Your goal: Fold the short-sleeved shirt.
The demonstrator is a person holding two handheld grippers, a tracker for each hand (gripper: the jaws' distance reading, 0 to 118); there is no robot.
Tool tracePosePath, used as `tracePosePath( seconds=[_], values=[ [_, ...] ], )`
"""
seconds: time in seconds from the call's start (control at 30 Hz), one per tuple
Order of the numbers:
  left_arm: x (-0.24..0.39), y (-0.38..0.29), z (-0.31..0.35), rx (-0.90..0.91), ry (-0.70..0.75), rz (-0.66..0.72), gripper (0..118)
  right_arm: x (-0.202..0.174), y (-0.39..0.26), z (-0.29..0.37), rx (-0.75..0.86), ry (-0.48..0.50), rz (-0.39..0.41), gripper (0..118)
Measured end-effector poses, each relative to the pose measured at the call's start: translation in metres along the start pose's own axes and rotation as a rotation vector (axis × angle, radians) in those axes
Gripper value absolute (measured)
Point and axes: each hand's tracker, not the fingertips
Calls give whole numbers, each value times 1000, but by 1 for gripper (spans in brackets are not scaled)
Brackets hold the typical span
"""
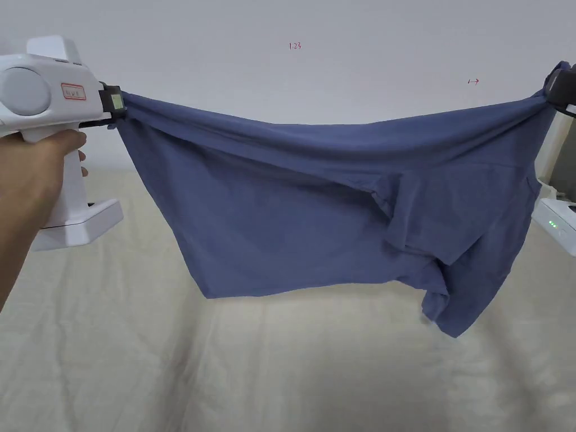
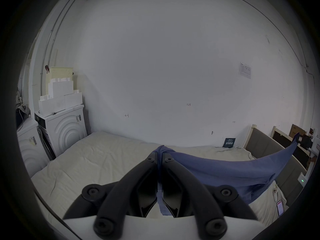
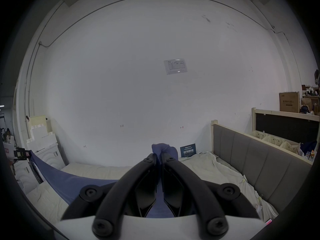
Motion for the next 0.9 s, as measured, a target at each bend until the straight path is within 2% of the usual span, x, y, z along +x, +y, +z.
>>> tracePosePath(
  seconds=[0.2,0.4,0.9],
  values=[
    [-7,-46,-18,-56,11,-12,1,0,-39,5,-48,0,28,2],
    [-16,-118,-19,-169,10,-18,1,11,-104,21,-176,-9,12,2],
    [-40,-326,47,-510,30,17,1,41,-269,126,-483,-53,-78,2]
  ],
)
